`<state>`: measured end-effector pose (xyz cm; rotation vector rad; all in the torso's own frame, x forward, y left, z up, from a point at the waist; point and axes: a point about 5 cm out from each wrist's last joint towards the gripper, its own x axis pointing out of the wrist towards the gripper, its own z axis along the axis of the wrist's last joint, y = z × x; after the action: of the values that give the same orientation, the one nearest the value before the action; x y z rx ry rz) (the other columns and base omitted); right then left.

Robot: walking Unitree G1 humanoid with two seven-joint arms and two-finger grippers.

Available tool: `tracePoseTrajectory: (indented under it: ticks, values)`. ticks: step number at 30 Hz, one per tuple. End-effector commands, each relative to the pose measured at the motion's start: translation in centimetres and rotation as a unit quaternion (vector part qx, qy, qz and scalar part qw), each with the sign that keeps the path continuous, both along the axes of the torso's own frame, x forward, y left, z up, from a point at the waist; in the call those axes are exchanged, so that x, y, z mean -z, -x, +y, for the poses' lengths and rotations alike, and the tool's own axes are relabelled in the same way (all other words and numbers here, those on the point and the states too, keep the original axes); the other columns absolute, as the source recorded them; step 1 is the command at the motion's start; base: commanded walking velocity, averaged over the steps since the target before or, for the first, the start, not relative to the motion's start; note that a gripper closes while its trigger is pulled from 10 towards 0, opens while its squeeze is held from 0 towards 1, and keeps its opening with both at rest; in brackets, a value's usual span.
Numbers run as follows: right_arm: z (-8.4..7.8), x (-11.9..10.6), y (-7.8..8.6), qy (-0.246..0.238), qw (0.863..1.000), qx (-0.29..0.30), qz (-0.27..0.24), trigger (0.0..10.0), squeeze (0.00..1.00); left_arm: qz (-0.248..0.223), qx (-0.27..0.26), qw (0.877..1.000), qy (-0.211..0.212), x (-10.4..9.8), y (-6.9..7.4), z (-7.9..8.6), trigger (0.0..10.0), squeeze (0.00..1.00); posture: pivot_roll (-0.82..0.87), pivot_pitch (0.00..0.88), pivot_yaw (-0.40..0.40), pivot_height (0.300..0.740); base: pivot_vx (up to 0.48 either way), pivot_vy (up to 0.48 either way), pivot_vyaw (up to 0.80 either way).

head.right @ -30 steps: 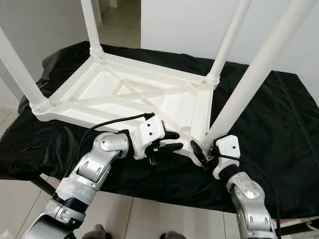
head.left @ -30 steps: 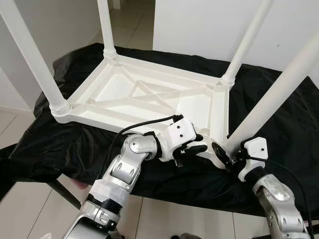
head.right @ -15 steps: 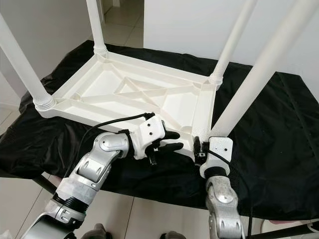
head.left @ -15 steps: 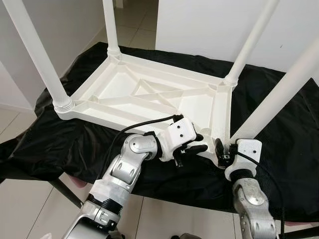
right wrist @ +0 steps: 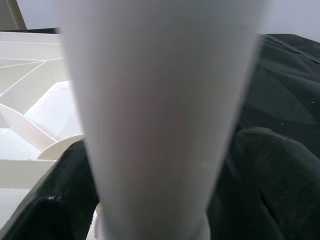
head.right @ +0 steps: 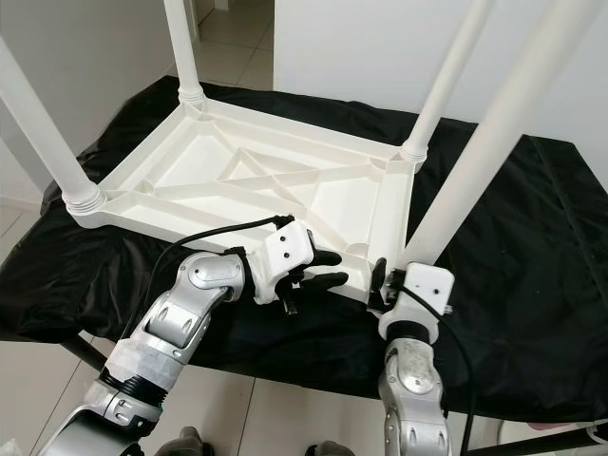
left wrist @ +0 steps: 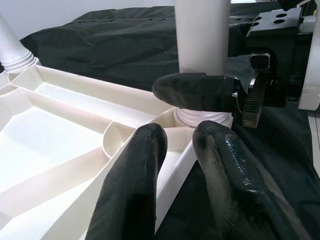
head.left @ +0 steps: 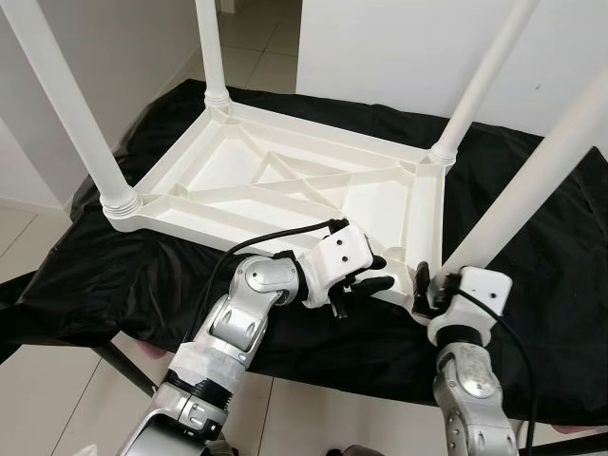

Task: Building children table

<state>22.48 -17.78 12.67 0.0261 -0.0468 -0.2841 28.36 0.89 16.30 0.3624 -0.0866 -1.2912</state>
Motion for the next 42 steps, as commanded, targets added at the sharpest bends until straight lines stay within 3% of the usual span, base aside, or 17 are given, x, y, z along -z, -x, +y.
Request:
tracePoseTrajectory:
  ticks: [1, 2, 3, 4, 5, 7, 10, 13, 16, 17, 24, 25, 26, 27, 28, 41, 42]
  values:
    - [-0.6, -0.4, 0.2, -0.003, 1.000, -0.019, -0.014, 10.0, 1.00, -0.011, -0.054, 0.998, 0.014, -0.1, -0.3, -0.1, 10.0, 0.00, 0.00, 0.000, -0.037, 0.740, 0.000, 0.000, 0.00]
    - [-1.0, -0.6, 0.1, 0.002, 0.999, -0.034, -0.017, 10.0, 1.00, -0.010, -0.053, 0.998, 0.015, -0.1, -0.2, -0.1, 10.0, 0.00, 0.00, 0.000, -0.037, 0.740, 0.000, 0.000, 0.00]
    - [-1.6, -0.7, 0.1, 0.012, 0.998, -0.051, -0.018, 10.0, 0.38, -0.009, -0.052, 0.998, 0.015, -0.1, -0.2, -0.1, 10.0, 0.00, 0.00, 0.000, -0.035, 0.740, 0.000, 0.000, 0.00]
    - [-1.6, -0.7, 0.1, 0.012, 0.998, -0.051, -0.018, 10.0, 0.38, -0.009, -0.052, 0.998, 0.015, -0.1, -0.2, -0.1, 10.0, 0.00, 0.00, 0.000, -0.035, 0.740, 0.000, 0.000, 0.00]
    - [-2.0, -0.8, 0.1, 0.025, 0.996, -0.078, -0.018, 10.0, 0.00, -0.010, -0.051, 0.999, 0.015, -0.1, -0.2, -0.2, 10.0, 0.00, -0.01, 0.000, -0.031, 0.740, 0.000, 0.000, 0.00]
    - [-2.0, -0.8, 0.1, 0.025, 0.996, -0.078, -0.018, 10.0, 0.00, -0.010, -0.051, 0.999, 0.015, -0.1, -0.2, -0.2, 10.0, 0.00, -0.01, 0.000, -0.031, 0.740, 0.000, 0.000, 0.00]
    - [-2.1, -0.9, -0.2, 0.044, 0.986, -0.158, -0.015, 10.0, 0.00, -0.011, -0.051, 0.999, 0.013, -0.1, -0.4, -0.1, 10.0, 0.00, -0.01, 0.000, -0.008, 0.740, 0.000, 0.000, 0.00]
    - [-1.8, -0.7, -0.5, 0.076, 0.964, -0.254, -0.002, 10.0, 0.00, -0.011, -0.051, 0.999, 0.012, -0.3, -0.7, 0.1, 10.0, 0.00, -0.02, 0.000, 0.020, 0.740, 0.000, 0.000, 0.00]
    - [-1.8, -0.6, -0.6, 0.079, 0.961, -0.266, 0.002, 10.0, 0.00, -0.011, -0.051, 0.999, 0.012, -0.3, -0.8, 0.1, 10.0, 0.00, -0.02, 0.000, 0.020, 0.740, 0.000, 0.000, 0.00]
    - [-2.1, -0.8, -1.1, 0.096, 0.940, -0.326, 0.011, 10.0, 0.00, -0.012, -0.042, 0.999, 0.007, -0.4, -0.8, 0.0, 10.0, 0.00, -0.03, 0.001, 0.053, 0.740, 0.000, 0.000, 0.00]
    - [-2.3, -0.9, -1.4, 0.119, 0.917, -0.379, 0.027, 10.0, 0.00, -0.014, -0.034, 0.999, 0.001, -0.6, -1.0, 0.0, 10.0, 0.00, -0.02, 0.001, 0.073, 0.740, 0.000, 0.000, 0.00]
    - [-2.3, -0.8, -1.4, 0.117, 0.914, -0.388, 0.031, 7.8, 0.00, -0.015, -0.032, 0.999, 0.000, -0.7, -1.0, 0.0, 10.0, 0.00, -0.03, 0.002, 0.076, 0.740, 0.000, 0.000, 0.00]
    - [-2.3, -0.8, -1.4, 0.117, 0.914, -0.388, 0.031, 7.8, 0.00, -0.015, -0.032, 0.999, 0.000, -0.7, -1.0, 0.0, 10.0, 0.00, -0.03, 0.002, 0.076, 0.740, 0.000, 0.000, 0.00]
    - [-2.5, -0.7, -1.4, 0.119, 0.911, -0.393, 0.033, 1.6, 0.00, -0.016, -0.031, 0.999, -0.001, -0.7, -1.0, 0.0, 10.0, 0.00, -0.02, 0.001, 0.076, 0.740, 0.000, 0.000, 0.00]
    - [-2.5, -0.6, -1.3, 0.115, 0.910, -0.398, 0.036, 0.0, 0.00, -0.016, -0.030, 0.999, -0.001, -0.7, -1.0, 0.0, 10.0, 0.00, -0.02, 0.001, 0.076, 0.740, 0.000, 0.000, 0.00]
    - [-2.2, -0.2, -0.4, 0.094, 0.920, -0.379, 0.033, 0.3, 0.00, -0.010, -0.030, 1.000, -0.002, -0.2, -0.7, 0.1, 10.0, 0.00, -0.03, 0.010, 0.049, 0.740, 0.000, 0.000, 0.00]
    - [-2.5, -0.3, -0.5, 0.096, 0.927, -0.360, 0.030, 10.0, 0.00, -0.009, -0.032, 0.999, -0.002, -0.1, -0.7, 0.3, 10.0, 0.00, -0.03, 0.010, 0.047, 0.740, 0.000, 0.000, 0.00]
